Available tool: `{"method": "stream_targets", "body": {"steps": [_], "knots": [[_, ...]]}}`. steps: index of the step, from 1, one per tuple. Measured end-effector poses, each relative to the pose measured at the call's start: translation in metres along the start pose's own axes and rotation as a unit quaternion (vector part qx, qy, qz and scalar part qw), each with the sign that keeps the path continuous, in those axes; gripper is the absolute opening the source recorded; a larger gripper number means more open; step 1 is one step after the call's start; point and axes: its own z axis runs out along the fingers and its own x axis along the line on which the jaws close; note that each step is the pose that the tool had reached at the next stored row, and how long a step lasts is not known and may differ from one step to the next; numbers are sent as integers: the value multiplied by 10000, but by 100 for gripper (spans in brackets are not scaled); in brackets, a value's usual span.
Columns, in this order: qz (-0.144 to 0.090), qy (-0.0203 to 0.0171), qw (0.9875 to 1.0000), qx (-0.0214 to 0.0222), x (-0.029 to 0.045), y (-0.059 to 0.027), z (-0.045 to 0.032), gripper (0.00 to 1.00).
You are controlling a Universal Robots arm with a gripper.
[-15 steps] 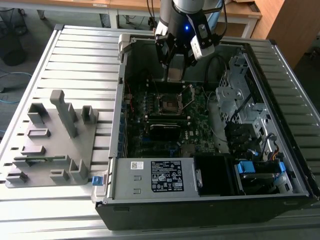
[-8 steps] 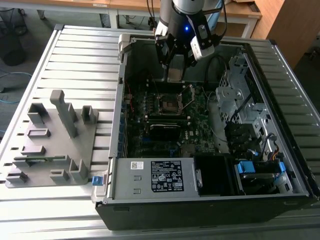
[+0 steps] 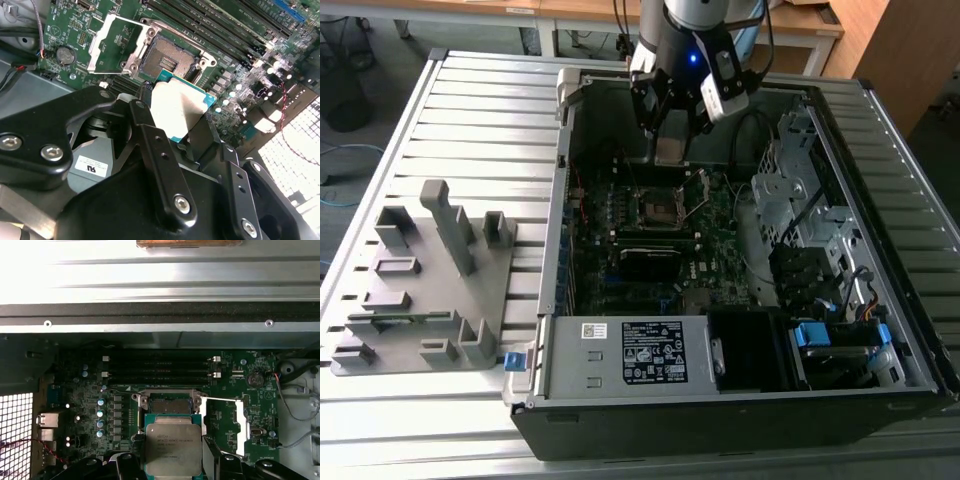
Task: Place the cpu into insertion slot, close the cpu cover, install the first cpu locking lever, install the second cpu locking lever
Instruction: 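Place the cpu into insertion slot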
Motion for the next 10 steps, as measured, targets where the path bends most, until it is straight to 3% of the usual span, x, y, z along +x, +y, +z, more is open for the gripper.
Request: {"method": "stream_targets", "body": {"steps": [10], "knots": [[0,0,10000,0,0,-1,19,54]]}}
